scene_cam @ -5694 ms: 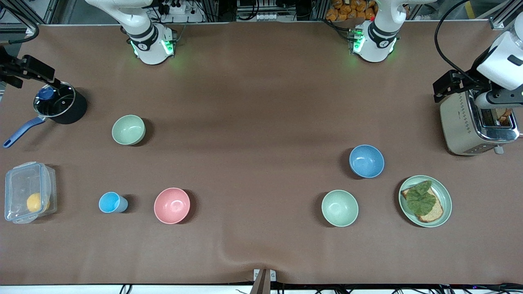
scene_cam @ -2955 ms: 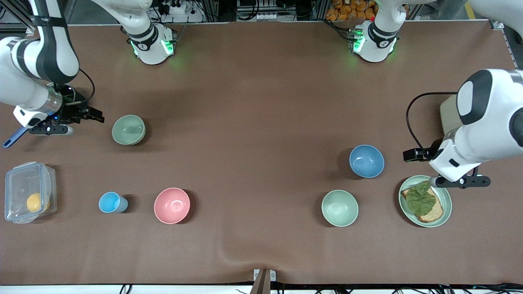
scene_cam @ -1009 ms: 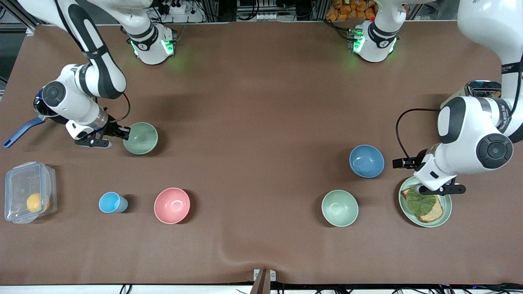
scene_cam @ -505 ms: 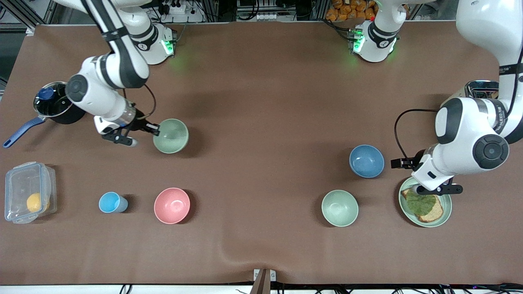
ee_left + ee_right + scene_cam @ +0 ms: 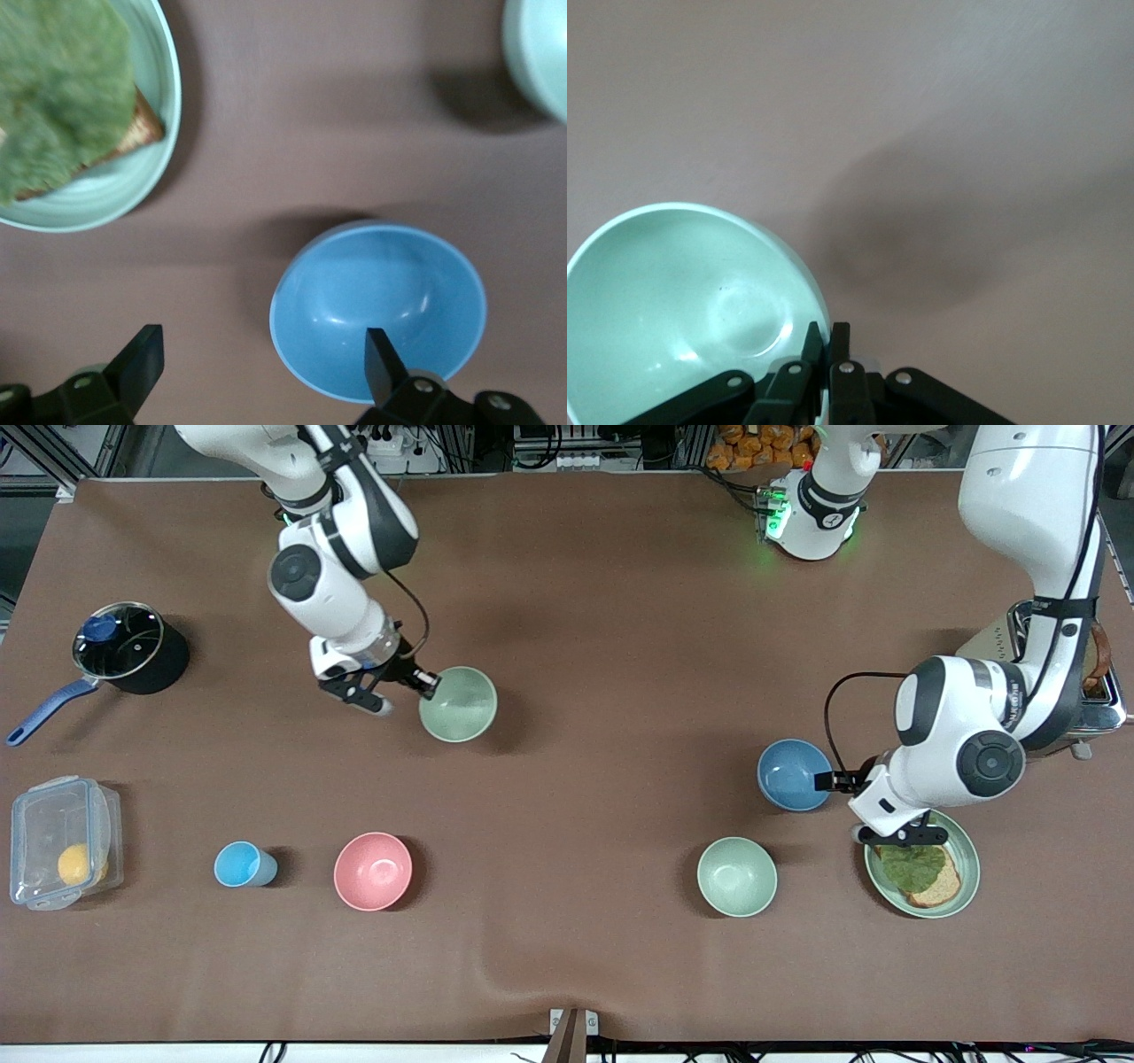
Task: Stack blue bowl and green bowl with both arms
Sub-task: 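Move the green bowl to center while the left gripper grasps the blue bowl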
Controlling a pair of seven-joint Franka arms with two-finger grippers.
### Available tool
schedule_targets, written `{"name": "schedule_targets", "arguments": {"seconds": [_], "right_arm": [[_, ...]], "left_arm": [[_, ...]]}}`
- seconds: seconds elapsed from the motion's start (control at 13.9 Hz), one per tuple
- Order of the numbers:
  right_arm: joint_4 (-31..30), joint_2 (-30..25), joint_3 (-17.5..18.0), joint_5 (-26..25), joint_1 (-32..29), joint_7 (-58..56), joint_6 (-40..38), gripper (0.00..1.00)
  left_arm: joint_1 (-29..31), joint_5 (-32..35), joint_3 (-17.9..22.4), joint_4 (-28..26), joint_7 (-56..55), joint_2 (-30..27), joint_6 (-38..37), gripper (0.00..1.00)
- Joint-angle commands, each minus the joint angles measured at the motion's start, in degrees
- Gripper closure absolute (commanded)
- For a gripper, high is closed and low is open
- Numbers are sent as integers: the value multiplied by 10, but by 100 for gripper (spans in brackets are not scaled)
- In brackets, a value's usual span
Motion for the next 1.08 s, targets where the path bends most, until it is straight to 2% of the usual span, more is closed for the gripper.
{"name": "schedule_targets", "arguments": {"seconds": [0.0, 0.29, 0.58, 0.65, 0.79, 0.86, 1.01], "right_arm": [[7, 23, -5, 11, 62, 77, 42, 100], [9, 66, -7, 7, 143, 168, 112, 100], [47, 133, -11, 3, 206, 248, 147, 100], [64, 157, -13, 2, 228, 271, 149, 100], [98, 196, -38, 0, 270, 292, 150, 100], [111, 213, -71, 0, 308, 307, 150, 100], [123, 234, -148, -1, 390, 316, 149, 100]], "left_arm": [[4, -11, 0, -27, 7, 3, 29, 0], [-1, -29, 0, -27, 0, 43, 73, 0], [5, -30, 0, -26, 0, 58, 80, 0], [4, -30, 0, -26, 0, 60, 80, 22], [2, -30, 0, -29, 0, 61, 80, 90], [0, -30, 0, -30, 0, 63, 80, 100], [1, -30, 0, -31, 0, 65, 80, 100]]}}
